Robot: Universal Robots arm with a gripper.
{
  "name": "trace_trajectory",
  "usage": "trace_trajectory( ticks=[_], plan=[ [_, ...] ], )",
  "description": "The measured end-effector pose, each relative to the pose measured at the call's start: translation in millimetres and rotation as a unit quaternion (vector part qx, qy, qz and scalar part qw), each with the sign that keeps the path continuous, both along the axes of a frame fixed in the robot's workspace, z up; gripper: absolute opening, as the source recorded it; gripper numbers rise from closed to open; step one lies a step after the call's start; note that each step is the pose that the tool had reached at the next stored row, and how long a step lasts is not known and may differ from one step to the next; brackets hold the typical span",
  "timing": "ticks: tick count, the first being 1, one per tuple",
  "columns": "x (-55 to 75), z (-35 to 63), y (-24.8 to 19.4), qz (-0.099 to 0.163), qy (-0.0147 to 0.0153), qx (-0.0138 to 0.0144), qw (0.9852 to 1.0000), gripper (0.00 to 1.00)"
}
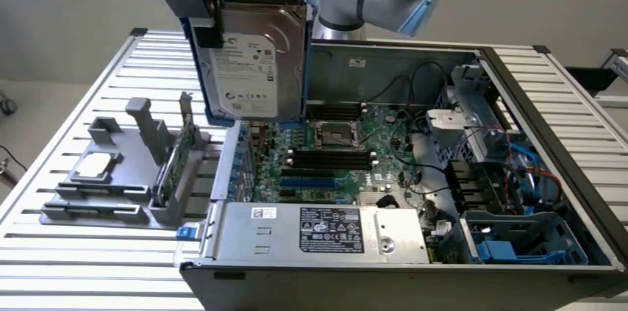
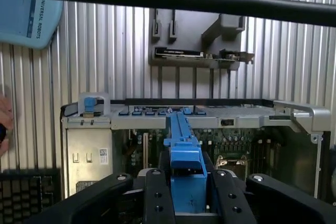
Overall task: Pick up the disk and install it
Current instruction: 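Pick up the disk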
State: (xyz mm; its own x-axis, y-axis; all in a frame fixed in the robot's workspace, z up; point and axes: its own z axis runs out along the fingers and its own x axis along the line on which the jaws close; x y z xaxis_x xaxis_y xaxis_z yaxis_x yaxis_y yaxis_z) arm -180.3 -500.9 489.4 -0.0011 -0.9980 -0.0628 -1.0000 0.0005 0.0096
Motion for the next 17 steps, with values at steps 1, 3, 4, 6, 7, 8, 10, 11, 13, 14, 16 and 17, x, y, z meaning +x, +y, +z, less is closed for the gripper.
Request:
trace_trajectory(
  ticks=[1, 3, 4, 6, 7, 8, 10, 11, 13, 14, 16, 17],
  plan=[
    [3.9, 0.0, -2.4, 0.000, 0.0000, 0.0000, 1.0000, 0.33],
    [12.2, 0.0, -7.1, 0.000, 0.0000, 0.0000, 1.0000, 0.33],
    [16.4, 0.0, -9.3, 0.000, 0.0000, 0.0000, 1.0000, 0.33],
    [24.7, 0.0, -13.8, 0.000, 0.0000, 0.0000, 1.0000, 0.33],
    [28.8, 0.0, -16.1, 0.000, 0.0000, 0.0000, 1.0000, 0.33],
    [33.0, 0.0, -18.3, 0.000, 0.0000, 0.0000, 1.0000, 0.33],
    [41.6, 0.0, -23.0, 0.000, 0.0000, 0.0000, 1.0000, 0.33],
    [45.8, 0.0, -25.2, 0.000, 0.0000, 0.0000, 1.0000, 0.33],
    [54.2, 0.0, -29.5, 0.000, 0.0000, 0.0000, 1.0000, 0.33],
    [58.5, 0.0, -31.7, 0.000, 0.0000, 0.0000, 1.0000, 0.33],
    [67.4, 0.0, -36.0, 0.000, 0.0000, 0.0000, 1.0000, 0.33],
    [71.8, 0.0, -38.0, 0.000, 0.0000, 0.0000, 1.0000, 0.33]
  ],
)
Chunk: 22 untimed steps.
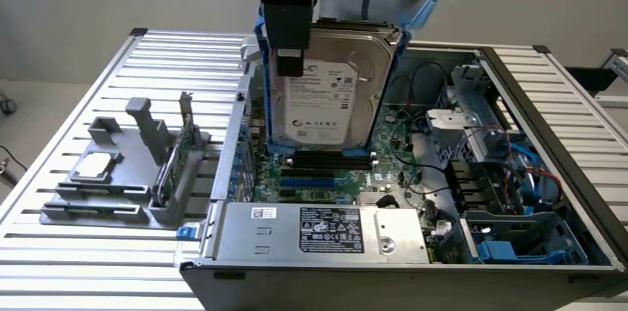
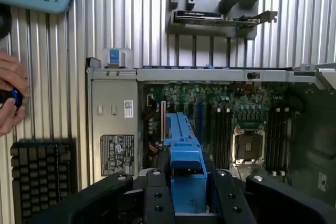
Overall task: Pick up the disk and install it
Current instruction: 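Pick up the disk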
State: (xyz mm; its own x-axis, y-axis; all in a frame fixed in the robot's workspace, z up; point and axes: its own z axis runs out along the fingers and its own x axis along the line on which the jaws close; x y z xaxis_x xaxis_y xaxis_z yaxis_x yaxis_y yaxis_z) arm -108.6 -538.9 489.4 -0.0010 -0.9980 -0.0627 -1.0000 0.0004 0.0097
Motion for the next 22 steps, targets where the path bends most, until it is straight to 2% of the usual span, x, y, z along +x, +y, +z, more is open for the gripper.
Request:
trace_trajectory(
  ticks=[12, 17, 22],
  plan=[
    [53.5, 0.0, -24.6, 0.000, 0.0000, 0.0000, 1.0000, 0.33],
    [80.6, 0.0, -37.1, 0.000, 0.0000, 0.0000, 1.0000, 0.33],
    [103.5, 0.0, -47.2, 0.000, 0.0000, 0.0000, 1.0000, 0.33]
  ],
)
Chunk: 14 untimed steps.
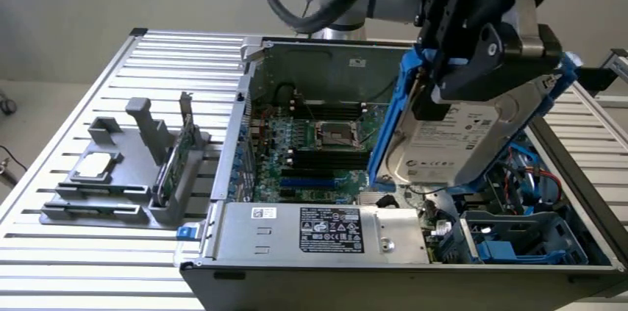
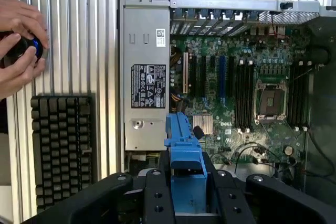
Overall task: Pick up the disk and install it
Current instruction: 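Pick up the disk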
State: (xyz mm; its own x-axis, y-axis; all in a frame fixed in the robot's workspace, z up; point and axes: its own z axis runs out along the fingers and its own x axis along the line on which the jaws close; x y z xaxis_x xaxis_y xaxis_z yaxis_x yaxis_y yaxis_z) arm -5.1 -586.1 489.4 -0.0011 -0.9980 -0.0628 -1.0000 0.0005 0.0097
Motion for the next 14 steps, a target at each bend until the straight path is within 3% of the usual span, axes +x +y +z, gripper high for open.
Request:
trace_trajectory(
  ticks=[8, 14],
  plan=[
    [36.4, -0.2, -15.0, 0.000, 0.0000, 0.0000, 1.0000, 0.33],
    [63.6, -3.0, -23.2, 0.000, 0.0000, 0.0000, 1.0000, 0.33]
  ],
)
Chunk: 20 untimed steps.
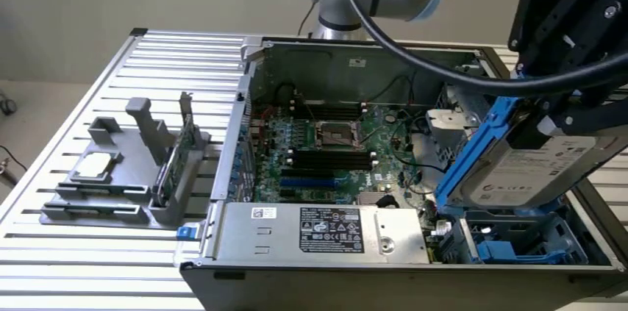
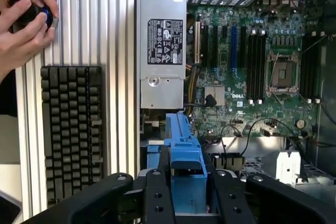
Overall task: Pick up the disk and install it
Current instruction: 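Pick up the disk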
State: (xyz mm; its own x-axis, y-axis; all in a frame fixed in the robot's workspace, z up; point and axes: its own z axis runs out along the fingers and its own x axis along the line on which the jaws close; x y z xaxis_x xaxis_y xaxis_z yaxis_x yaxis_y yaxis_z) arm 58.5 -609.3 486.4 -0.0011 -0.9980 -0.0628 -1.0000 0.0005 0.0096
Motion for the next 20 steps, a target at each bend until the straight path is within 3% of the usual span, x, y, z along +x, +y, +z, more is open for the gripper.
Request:
trace_trajectory(
  ticks=[3, 12, 20],
  plan=[
    [13.6, -3.2, -2.0, 0.000, 0.0000, 0.0000, 1.0000, 0.33],
    [49.2, -17.8, -2.2, 0.001, 0.0000, -0.0009, 1.0000, 0.33],
    [51.7, -24.4, -2.2, 0.001, -0.0001, -0.0010, 1.0000, 0.33]
  ],
)
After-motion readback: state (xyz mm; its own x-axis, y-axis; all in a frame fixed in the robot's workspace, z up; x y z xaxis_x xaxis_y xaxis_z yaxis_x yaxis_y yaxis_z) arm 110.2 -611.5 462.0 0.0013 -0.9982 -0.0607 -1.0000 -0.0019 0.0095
